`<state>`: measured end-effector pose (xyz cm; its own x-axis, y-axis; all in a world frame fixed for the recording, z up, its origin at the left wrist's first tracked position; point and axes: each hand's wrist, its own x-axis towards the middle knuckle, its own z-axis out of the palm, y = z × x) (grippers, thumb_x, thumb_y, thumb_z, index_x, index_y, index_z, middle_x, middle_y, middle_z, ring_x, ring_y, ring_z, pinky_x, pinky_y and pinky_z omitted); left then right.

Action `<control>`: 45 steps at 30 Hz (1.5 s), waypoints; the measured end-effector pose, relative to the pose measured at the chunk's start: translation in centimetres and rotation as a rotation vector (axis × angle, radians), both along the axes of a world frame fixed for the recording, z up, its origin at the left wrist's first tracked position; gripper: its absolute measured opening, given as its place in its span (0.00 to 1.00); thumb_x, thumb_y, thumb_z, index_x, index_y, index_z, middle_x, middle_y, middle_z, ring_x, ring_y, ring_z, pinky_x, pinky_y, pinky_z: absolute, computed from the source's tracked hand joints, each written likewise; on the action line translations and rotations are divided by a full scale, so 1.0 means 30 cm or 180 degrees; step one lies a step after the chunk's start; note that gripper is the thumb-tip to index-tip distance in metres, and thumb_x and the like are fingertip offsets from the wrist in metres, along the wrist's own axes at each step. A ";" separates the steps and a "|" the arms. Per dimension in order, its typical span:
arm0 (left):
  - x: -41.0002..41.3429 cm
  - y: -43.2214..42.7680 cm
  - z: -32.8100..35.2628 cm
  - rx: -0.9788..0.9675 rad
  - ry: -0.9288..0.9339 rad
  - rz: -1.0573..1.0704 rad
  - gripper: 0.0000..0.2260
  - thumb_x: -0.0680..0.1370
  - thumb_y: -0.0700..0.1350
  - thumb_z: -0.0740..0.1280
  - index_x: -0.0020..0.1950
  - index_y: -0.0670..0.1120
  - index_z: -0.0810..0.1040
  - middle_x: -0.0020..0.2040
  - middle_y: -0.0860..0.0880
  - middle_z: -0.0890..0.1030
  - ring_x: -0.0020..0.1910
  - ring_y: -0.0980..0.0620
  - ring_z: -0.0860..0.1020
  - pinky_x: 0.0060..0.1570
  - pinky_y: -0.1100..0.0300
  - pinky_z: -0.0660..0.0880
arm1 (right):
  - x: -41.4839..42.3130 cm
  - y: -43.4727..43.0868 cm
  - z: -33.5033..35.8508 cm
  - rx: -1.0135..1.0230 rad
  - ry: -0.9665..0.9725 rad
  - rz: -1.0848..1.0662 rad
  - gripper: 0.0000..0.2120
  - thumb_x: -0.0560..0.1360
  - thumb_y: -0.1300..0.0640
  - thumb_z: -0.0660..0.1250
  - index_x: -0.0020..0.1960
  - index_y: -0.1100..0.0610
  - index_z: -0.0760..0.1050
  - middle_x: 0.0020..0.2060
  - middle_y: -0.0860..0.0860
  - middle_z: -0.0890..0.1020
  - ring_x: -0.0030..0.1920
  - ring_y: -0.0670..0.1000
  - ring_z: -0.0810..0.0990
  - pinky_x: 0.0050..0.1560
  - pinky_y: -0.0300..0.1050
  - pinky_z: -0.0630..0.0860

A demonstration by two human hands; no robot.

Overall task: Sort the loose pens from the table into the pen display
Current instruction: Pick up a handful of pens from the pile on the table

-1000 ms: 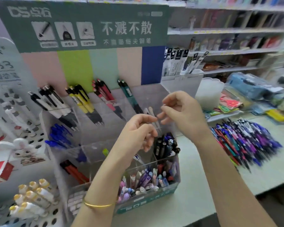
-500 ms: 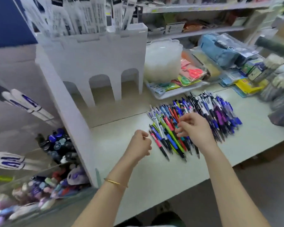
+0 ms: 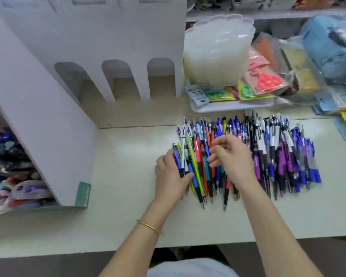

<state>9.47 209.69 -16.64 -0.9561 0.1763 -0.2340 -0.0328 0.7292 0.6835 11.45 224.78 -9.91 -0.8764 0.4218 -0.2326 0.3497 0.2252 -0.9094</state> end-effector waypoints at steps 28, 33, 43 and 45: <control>-0.054 -0.028 -0.022 -0.0902 0.0947 0.0326 0.15 0.77 0.47 0.69 0.54 0.37 0.73 0.53 0.40 0.72 0.50 0.43 0.70 0.46 0.56 0.70 | -0.066 -0.044 -0.017 -0.0066 0.0146 0.0269 0.10 0.78 0.69 0.58 0.48 0.57 0.73 0.39 0.55 0.80 0.31 0.47 0.80 0.33 0.40 0.80; -0.067 -0.033 -0.022 -0.0808 0.0941 0.0444 0.13 0.78 0.49 0.67 0.51 0.40 0.72 0.52 0.42 0.70 0.47 0.49 0.65 0.41 0.60 0.66 | -0.077 -0.066 -0.021 -0.0077 0.0132 0.0327 0.11 0.78 0.69 0.57 0.48 0.56 0.73 0.38 0.54 0.80 0.30 0.45 0.79 0.32 0.40 0.80; -0.047 -0.066 0.020 -0.0548 0.0717 0.0579 0.09 0.81 0.43 0.60 0.48 0.39 0.75 0.54 0.45 0.68 0.51 0.52 0.62 0.46 0.63 0.62 | -0.101 -0.086 -0.029 -0.0098 0.0113 0.0396 0.11 0.78 0.69 0.58 0.47 0.55 0.73 0.39 0.56 0.80 0.33 0.49 0.80 0.34 0.42 0.80; -0.033 -0.081 0.035 -0.0609 0.0656 0.0448 0.08 0.79 0.43 0.60 0.45 0.40 0.74 0.52 0.47 0.68 0.52 0.50 0.64 0.48 0.61 0.65 | -0.107 -0.092 -0.032 -0.0121 0.0112 0.0406 0.10 0.78 0.69 0.58 0.47 0.56 0.74 0.40 0.56 0.80 0.32 0.49 0.80 0.34 0.42 0.80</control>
